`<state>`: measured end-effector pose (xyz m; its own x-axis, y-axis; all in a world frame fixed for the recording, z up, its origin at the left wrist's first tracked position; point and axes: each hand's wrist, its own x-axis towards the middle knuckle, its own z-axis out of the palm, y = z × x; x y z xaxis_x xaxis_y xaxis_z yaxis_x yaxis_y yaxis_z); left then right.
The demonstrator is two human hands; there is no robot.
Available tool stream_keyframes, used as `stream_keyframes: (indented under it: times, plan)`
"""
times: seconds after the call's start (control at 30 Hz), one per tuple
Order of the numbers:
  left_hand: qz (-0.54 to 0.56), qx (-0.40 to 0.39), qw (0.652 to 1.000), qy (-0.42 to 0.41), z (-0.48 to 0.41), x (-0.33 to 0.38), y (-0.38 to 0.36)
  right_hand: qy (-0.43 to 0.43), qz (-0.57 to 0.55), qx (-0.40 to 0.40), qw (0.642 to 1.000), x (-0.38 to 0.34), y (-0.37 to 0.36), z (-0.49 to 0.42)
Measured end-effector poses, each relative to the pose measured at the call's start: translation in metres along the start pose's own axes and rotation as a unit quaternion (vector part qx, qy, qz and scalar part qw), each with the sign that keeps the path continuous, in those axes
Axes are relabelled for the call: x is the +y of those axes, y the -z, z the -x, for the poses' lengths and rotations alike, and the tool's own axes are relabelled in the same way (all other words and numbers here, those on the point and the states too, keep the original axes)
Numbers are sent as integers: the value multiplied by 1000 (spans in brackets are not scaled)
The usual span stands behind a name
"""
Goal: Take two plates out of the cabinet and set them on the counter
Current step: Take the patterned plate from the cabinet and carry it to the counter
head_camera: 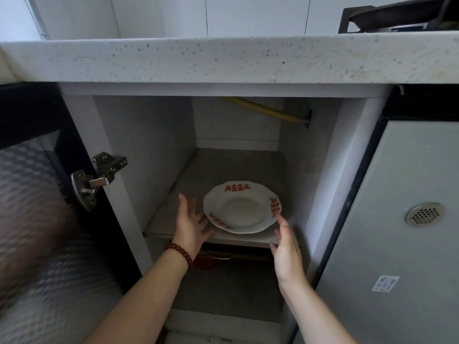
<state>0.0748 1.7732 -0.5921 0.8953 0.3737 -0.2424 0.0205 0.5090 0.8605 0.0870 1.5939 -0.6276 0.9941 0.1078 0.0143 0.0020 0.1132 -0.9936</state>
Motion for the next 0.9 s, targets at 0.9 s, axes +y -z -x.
stream_keyframes:
  times: [0.9]
  plan:
    - [-41, 65, 997, -3, 15, -3, 10, -67, -135, 6, 989, 9, 10, -10]
